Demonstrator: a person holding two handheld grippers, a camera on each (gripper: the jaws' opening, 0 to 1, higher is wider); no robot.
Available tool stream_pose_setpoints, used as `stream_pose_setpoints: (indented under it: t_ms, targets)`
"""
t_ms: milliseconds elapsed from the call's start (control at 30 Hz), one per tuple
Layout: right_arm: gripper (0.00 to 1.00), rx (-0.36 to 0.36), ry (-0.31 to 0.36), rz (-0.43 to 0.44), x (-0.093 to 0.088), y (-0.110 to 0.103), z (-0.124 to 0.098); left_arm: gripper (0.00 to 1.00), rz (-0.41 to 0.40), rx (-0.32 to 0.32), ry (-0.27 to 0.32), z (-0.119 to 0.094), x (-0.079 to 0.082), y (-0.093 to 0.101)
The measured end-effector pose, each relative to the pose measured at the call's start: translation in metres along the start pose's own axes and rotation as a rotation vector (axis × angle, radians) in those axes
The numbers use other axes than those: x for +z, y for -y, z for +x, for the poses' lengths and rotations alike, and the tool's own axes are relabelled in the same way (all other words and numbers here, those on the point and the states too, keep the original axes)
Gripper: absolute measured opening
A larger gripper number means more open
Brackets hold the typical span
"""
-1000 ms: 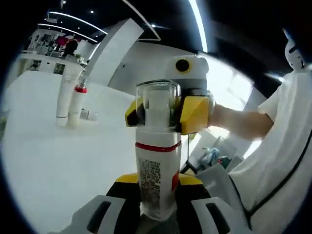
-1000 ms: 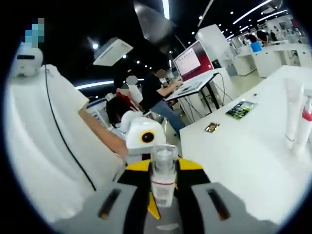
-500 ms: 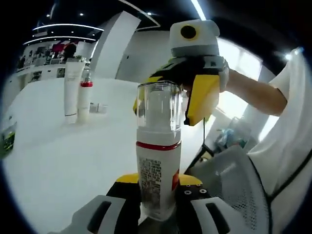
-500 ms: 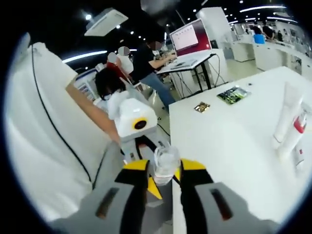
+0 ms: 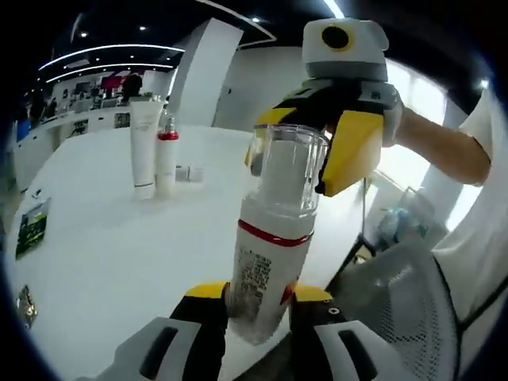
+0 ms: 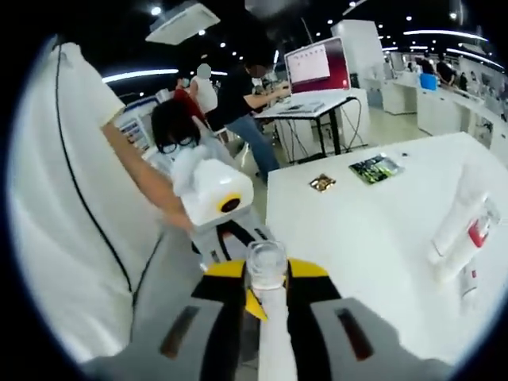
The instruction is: Arrange the skincare products in the storage area until every visible bottle or jar stands upright without overlapping.
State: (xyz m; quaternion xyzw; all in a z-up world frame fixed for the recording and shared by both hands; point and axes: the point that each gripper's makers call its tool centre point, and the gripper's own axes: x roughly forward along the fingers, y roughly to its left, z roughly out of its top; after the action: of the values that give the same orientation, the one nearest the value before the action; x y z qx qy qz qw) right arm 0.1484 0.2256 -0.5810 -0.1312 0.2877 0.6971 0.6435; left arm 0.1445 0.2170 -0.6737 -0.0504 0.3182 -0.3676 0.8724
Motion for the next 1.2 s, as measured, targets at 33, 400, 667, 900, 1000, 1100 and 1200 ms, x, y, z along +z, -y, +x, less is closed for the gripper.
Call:
stream_pose_setpoints:
  t_ms: [33,400,667,900,1000,1100,1200]
  targets:
    - [0.18,-0.012,0.001,-0.008,0.001,0.005,-0.001,0.32,-0.002,0.009,0.005,-0.001,0.001,-0.003]
    - [0.19,-0.161,-0.026,-0.036,0.001,0.063,0.0,0.52,0.015,0.204,0.097,-0.048,0.031,-0.068]
    - [0.19,-0.264,-0.049,-0.022,0.004,0.113,0.0,0.62,0.041,0.344,0.104,-0.068,0.037,-0.105]
    - [0.19,-0.346,-0.059,-0.019,0.004,0.153,-0.002,0.63,-0.003,0.428,0.065,-0.08,0.028,-0.128]
    - [0.19,-0.367,-0.057,-0.006,0.003,0.166,-0.001,0.6,-0.013,0.439,0.054,-0.086,0.02,-0.13]
    - [0.19,-0.383,-0.067,-0.01,0.0,0.175,0.001,0.58,-0.044,0.484,0.097,-0.094,0.016,-0.137]
    - [0.19,-0.395,-0.075,-0.033,-0.003,0.184,0.003,0.56,-0.027,0.509,0.09,-0.097,0.005,-0.14]
